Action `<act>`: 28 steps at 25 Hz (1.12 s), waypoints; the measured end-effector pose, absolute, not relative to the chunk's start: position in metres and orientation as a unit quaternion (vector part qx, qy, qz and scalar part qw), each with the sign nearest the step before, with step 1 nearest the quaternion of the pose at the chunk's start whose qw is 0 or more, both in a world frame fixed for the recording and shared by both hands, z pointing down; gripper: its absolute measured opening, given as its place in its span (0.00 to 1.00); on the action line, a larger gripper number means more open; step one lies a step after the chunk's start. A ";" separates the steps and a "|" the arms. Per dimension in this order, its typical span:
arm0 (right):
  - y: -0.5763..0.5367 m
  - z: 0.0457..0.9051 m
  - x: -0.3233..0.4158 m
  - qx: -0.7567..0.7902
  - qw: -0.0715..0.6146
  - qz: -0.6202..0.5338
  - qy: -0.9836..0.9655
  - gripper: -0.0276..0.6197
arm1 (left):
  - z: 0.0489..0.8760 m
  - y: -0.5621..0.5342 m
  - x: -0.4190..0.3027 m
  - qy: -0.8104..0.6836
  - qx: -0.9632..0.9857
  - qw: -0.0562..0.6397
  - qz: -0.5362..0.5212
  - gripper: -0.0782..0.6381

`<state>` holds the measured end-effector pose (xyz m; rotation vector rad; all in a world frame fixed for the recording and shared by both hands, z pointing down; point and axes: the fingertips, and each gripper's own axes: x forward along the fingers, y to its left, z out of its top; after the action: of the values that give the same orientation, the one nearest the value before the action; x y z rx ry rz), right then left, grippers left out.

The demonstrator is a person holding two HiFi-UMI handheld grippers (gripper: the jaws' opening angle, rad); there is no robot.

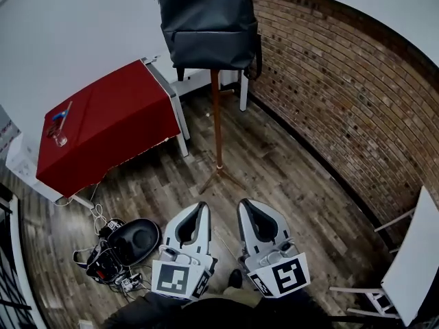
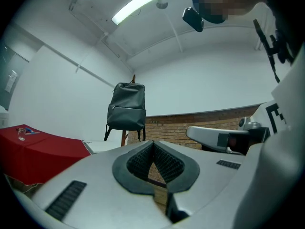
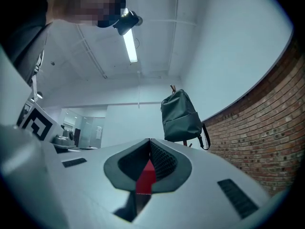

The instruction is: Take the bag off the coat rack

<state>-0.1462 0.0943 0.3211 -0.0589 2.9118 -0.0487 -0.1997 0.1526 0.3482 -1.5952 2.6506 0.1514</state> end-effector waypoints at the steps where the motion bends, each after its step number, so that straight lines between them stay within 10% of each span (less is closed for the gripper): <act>1: 0.087 0.320 -0.153 -0.017 0.114 -0.019 0.993 0.05 | 0.348 0.147 -0.205 0.858 -0.512 0.022 0.047 0.12; 28: 0.012 0.322 -0.414 -0.073 0.094 0.003 0.993 0.05 | 0.338 0.078 -0.482 0.833 -0.545 0.032 0.092 0.12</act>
<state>-0.4143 0.0124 0.3216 -0.2169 2.9461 0.0095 -0.4817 0.0780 0.3380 -1.6783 2.5635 0.2843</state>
